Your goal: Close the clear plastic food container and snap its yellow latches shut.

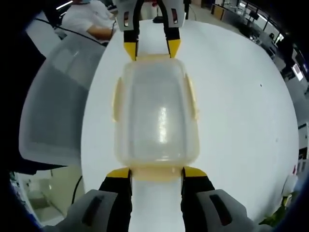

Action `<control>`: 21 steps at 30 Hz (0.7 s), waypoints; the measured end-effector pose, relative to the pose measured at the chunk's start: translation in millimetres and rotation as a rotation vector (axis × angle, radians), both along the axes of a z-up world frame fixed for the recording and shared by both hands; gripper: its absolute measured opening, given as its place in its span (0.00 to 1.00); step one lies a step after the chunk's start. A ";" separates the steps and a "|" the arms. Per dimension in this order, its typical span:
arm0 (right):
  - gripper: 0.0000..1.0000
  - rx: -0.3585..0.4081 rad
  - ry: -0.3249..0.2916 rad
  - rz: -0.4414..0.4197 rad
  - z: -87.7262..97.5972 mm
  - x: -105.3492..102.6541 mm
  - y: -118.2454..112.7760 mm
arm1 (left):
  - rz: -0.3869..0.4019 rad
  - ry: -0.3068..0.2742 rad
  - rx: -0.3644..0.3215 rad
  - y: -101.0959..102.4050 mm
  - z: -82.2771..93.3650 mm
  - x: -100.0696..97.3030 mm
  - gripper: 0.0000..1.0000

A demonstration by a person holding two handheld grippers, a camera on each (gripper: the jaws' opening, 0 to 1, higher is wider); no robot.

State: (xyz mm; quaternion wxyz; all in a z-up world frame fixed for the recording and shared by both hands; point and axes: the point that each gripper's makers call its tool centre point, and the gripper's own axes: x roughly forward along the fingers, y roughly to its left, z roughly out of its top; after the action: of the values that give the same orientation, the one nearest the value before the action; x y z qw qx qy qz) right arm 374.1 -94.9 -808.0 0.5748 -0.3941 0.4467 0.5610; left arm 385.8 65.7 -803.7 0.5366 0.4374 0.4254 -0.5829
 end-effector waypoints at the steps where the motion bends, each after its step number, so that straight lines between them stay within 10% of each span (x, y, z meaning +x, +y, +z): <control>1: 0.37 -0.002 -0.004 0.006 0.3 -0.2 -0.3 | -0.005 -0.006 0.004 -0.8 0.0 -1.0 0.38; 21: 0.37 0.010 -0.010 0.003 -1.9 -1.3 -7.0 | 0.007 -0.012 0.009 -7.4 -1.7 -3.7 0.38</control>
State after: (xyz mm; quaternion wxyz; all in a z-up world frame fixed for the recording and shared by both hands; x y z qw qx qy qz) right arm 372.8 -101.9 -809.9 0.5782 -0.3946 0.4404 0.5622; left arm 382.2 58.2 -805.3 0.5390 0.4419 0.4264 -0.5765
